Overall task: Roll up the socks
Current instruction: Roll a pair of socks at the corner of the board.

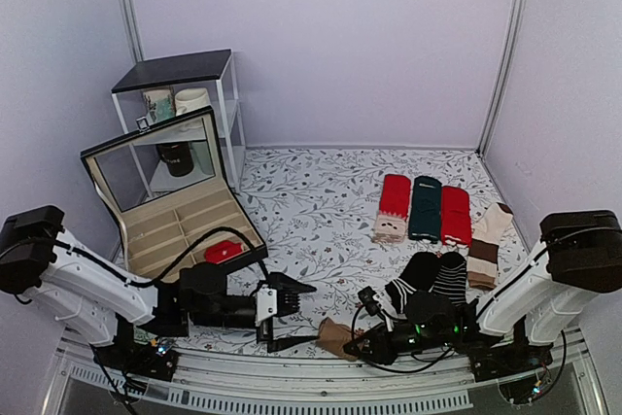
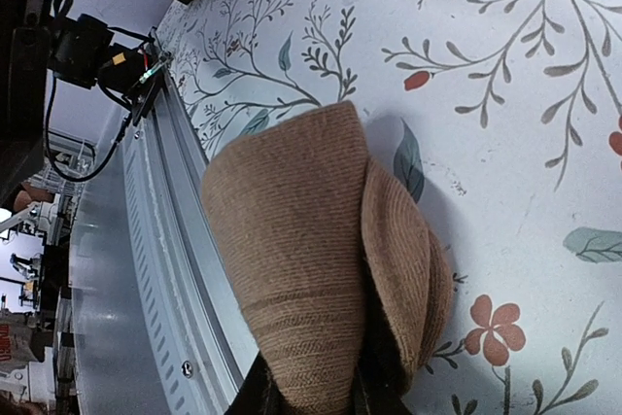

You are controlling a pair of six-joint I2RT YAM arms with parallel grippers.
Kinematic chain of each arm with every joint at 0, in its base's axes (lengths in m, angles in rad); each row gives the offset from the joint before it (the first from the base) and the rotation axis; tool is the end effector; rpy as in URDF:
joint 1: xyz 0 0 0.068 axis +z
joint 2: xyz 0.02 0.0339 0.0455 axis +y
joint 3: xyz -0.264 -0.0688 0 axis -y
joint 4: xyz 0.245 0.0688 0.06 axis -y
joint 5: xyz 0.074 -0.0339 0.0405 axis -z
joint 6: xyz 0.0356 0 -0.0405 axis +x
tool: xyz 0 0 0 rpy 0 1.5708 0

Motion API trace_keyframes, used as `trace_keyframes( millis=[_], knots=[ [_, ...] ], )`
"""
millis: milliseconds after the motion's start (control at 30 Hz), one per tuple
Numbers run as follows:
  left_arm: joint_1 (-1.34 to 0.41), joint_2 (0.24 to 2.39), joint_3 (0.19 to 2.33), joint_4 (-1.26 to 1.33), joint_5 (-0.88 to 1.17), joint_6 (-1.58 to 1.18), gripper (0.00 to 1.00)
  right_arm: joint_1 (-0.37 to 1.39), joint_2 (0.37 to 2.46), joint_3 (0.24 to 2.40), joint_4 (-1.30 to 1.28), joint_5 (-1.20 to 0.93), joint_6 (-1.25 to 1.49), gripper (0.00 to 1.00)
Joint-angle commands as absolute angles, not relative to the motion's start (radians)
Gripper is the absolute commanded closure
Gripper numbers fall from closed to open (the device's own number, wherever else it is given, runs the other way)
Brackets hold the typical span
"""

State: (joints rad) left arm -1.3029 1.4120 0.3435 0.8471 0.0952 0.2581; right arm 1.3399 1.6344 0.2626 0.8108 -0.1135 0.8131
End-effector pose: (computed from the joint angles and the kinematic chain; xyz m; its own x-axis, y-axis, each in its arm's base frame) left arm 0.0644 -0.2473 0.1643 0.1951 0.2492 -0.9486 0.9667 0.1143 0.2288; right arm 0.0502 0.2313 0.0905 -0.8022 -0.2586 -0.5381 -0.5913 0.4683 0.6565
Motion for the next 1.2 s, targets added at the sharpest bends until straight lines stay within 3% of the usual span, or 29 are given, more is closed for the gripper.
trace_keyframes(
  millis=[0,300,733,1067,1167],
  knots=[
    [-1.302,1.468,0.406,0.735,0.286,0.256,0.16,1.329,1.690,0.226,0.492,-0.176,0.820,0.87],
    [-1.305,1.598,0.457,0.637,0.359,0.218,0.16,1.309,1.684,0.244,0.439,-0.189,0.800,0.87],
    [-1.305,1.687,0.494,0.693,0.224,0.199,0.17,1.300,1.695,0.249,0.432,-0.210,0.777,0.87],
    [-1.305,1.734,0.515,0.610,0.289,0.147,0.41,1.285,1.695,0.253,0.418,-0.215,0.775,0.87],
    [-1.305,1.747,0.525,0.580,0.315,0.123,0.59,1.278,1.697,0.259,0.412,-0.218,0.773,0.87]
  ],
)
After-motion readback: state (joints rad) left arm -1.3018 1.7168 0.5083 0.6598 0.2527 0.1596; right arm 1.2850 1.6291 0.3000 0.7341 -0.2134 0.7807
